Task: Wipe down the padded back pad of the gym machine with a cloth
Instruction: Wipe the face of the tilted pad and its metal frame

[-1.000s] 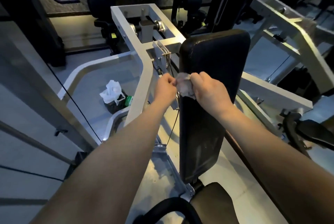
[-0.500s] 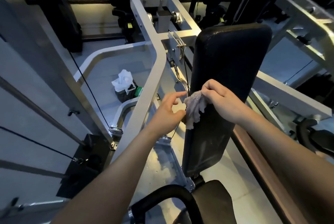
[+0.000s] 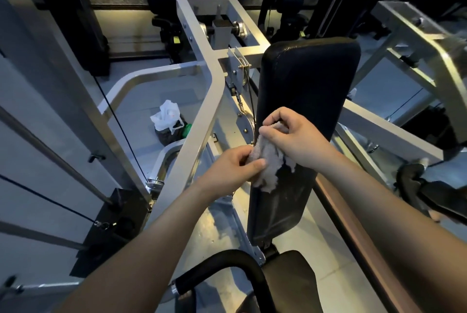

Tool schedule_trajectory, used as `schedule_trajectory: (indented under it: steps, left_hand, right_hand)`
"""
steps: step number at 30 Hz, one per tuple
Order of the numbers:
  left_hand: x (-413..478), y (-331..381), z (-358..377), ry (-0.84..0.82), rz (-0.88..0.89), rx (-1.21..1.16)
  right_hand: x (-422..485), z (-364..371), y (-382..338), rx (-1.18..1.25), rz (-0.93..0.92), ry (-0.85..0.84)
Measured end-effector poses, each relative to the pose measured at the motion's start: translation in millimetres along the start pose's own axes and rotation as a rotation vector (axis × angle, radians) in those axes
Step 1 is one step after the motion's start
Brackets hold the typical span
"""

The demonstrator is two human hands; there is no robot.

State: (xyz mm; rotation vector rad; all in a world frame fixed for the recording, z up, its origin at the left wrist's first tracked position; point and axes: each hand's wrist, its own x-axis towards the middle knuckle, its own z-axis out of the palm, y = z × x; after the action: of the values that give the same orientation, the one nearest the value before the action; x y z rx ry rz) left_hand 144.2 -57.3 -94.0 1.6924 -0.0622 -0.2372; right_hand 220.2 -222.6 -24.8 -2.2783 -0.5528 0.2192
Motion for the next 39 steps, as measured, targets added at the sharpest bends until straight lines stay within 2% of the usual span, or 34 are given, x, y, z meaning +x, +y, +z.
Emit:
schedule_trajectory:
  steps: [8, 11, 14, 16, 18, 20, 21, 22, 25, 27, 29, 33, 39]
  left_hand:
    - [-22.4, 7.7, -14.3, 0.056, -0.010, -0.128]
    - [-31.6, 8.9, -16.8, 0.071, 0.016, -0.140]
    - [-42.6, 9.1, -23.6, 0.073, 0.023, -0.160]
    - [-46.7, 6.9, -27.4, 0.097, 0.019, -0.121]
    - [-41.3, -7.1, -30.0, 0.238, -0.003, 0.139]
    - [-36.2, -22.8, -29.1, 0.494, -0.069, 0.337]
    - [-34.2, -27.1, -26.1, 0.565, -0.110, 0.305]
    - [-32.0, -27.9, -22.9, 0.553, -0.154, 0.185]
    - [-24.3, -21.1, -8.3, 0.325, -0.225, -0.287]
    - [-16.0, -23.9, -1.1, 0.350, -0.138, -0.260]
    - [-4.9, -27.4, -1.7, 0.493, -0.086, -0.127]
    - [24.7, -13.0, -14.4, 0.655, -0.030, -0.142]
    - [94.7, 65.4, -30.3, 0.764, 0.383, 0.116]
  right_hand:
    - [-11.5, 15.2, 27.3, 0.014, 0.158, 0.037]
    - [-25.7, 40.7, 37.9, 0.087, 0.102, 0.020]
    - [-44.9, 61.3, 39.3, 0.177, -0.009, -0.153]
    - [-50.7, 73.3, 40.3, 0.141, -0.040, -0.168]
    - [-49.7, 81.3, 39.1, 0.117, -0.028, -0.077]
    - [-45.2, 83.6, 35.9, 0.104, 0.030, 0.020]
    - [-43.4, 83.4, 34.1, 0.092, 0.050, 0.063]
    - [-42.5, 82.3, 32.0, 0.089, 0.053, 0.093]
    - [-41.4, 78.4, 23.4, 0.085, -0.003, 0.040]
    - [-38.3, 74.3, 22.8, -0.003, -0.079, -0.037]
    - [-32.3, 64.9, 26.0, -0.046, -0.109, -0.045]
    - [-7.4, 33.0, 33.2, -0.110, -0.049, 0.118]
    - [57.2, -29.7, 26.2, -0.416, -0.149, 0.320]
